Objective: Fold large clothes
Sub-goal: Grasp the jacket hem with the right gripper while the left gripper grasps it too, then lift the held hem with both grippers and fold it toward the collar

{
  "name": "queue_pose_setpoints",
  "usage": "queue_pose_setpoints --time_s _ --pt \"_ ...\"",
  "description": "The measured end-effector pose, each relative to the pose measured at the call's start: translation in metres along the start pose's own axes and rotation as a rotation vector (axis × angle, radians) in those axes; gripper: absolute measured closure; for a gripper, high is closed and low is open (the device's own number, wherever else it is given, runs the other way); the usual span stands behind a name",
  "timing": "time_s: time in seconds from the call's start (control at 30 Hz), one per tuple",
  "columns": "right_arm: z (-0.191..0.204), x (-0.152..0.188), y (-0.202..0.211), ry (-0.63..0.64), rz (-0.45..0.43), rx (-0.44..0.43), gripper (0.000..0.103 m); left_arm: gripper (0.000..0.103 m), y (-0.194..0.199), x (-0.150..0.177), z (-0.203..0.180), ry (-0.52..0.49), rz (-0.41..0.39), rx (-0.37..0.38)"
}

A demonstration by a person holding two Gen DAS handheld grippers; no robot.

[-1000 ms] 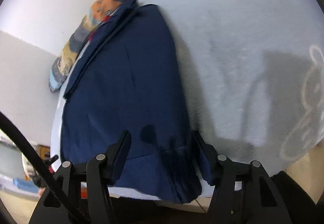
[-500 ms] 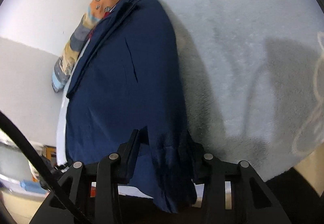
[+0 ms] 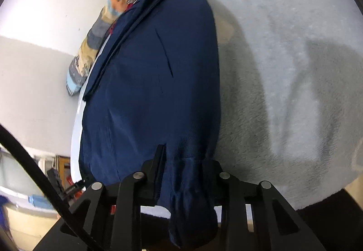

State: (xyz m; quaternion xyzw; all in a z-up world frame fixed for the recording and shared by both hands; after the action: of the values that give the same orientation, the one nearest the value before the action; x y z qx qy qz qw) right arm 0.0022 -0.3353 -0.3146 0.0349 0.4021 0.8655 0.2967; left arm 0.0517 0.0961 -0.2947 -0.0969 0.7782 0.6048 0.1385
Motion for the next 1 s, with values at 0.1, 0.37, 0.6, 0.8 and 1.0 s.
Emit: queue_pose_setpoints --time_s 0.1,0.37,0.6,0.8,1.0 --pt "0.008 -0.002 0.000 0.009 -0.012 -0.026 0.070 0.075 0.008 -0.004 -0.020 -0.036 -0.025 0.091" --pt "0.000 -0.002 -0.006 -0.006 -0.001 0.011 0.072 0.068 -0.014 -0.002 -0.036 -0.075 0.040 0.060" --pt "0.014 0.001 0.009 0.073 -0.034 -0.004 0.093 0.083 -0.011 -0.018 -0.056 -0.131 -0.052 0.033" --pt "0.057 -0.010 0.044 0.147 -0.146 -0.160 0.094 0.086 0.050 -0.044 -0.065 -0.078 -0.278 0.190" --pt "0.104 -0.021 0.094 0.254 -0.316 -0.346 0.093 0.087 0.099 -0.053 -0.067 -0.058 -0.454 0.262"
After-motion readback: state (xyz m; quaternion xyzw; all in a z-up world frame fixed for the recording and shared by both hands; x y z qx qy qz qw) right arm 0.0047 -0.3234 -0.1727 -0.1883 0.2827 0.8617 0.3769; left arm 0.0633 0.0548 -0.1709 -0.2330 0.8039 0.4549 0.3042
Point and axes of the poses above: each gripper's, at about its wrist camera, not at the fingertips, and y roughly against the way its jaws point, z to its left, x to its underside, the point moved 10 cm from there along -y, roughly the way its jaws point, and after that the axes turned 1 degree about x, right-handed, at the moved point
